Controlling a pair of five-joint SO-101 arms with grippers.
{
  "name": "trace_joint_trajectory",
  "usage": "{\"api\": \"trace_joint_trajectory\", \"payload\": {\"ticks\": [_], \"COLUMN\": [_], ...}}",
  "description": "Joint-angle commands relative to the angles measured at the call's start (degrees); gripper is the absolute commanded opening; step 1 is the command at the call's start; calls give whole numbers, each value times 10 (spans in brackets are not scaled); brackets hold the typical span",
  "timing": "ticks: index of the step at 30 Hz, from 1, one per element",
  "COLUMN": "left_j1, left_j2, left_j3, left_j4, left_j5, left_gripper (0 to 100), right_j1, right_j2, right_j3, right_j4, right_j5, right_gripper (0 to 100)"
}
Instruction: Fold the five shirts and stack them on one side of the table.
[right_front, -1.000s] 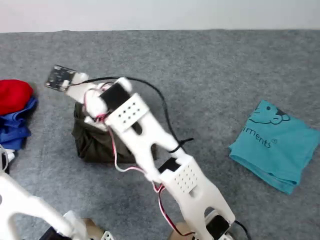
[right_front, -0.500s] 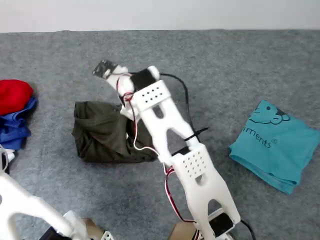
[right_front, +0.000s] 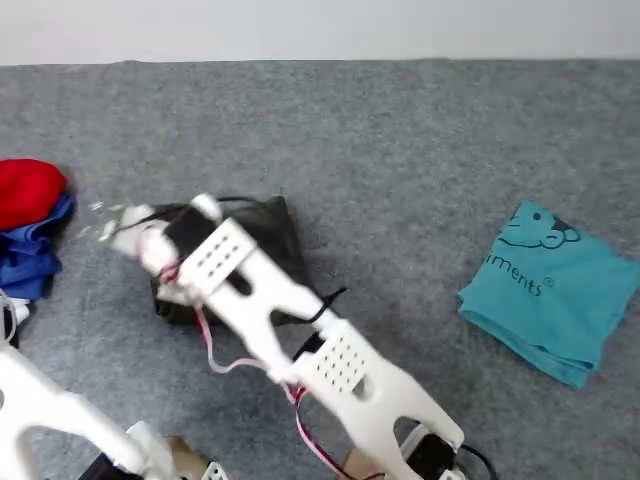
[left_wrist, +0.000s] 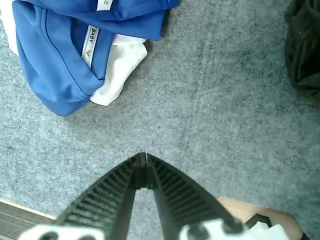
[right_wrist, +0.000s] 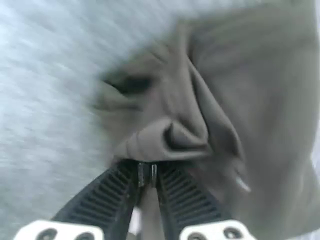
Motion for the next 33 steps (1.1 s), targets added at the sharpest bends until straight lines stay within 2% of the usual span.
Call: {"api": "trace_joint_trajectory", "payload": {"ticks": [1, 4, 9, 15, 19, 23, 30, 33], "left_j1": [2, 2, 1, 1, 1, 1, 1, 1], "left_j2": [-18, -18, -18, -18, -18, -19, -19, -19], "left_j3": [-4, -4, -4, -4, -4, -5, -6, -6], "left_j4": [-11, -11, -11, -11, -11, -9, -10, -11], "left_j5": [-4, -4, -4, -4, -4, -4, -4, -4], "left_gripper": [7, 7, 7, 7, 7, 7, 7, 7], "right_j1": [-37, -36, 47, 151, 179, 145, 12, -35], "right_j2": [-70, -104, -124, -75, -9, 31, 43, 6], "right_j3": [-40, -40, -35, -35, -39, -49, -54, -53], "right_j4": [24, 23, 23, 19, 2, 2, 26, 25], "right_j5": [-4, -3, -2, 28, 34, 32, 29, 4], "right_gripper": [9, 9, 9, 9, 9, 9, 9, 9]}}
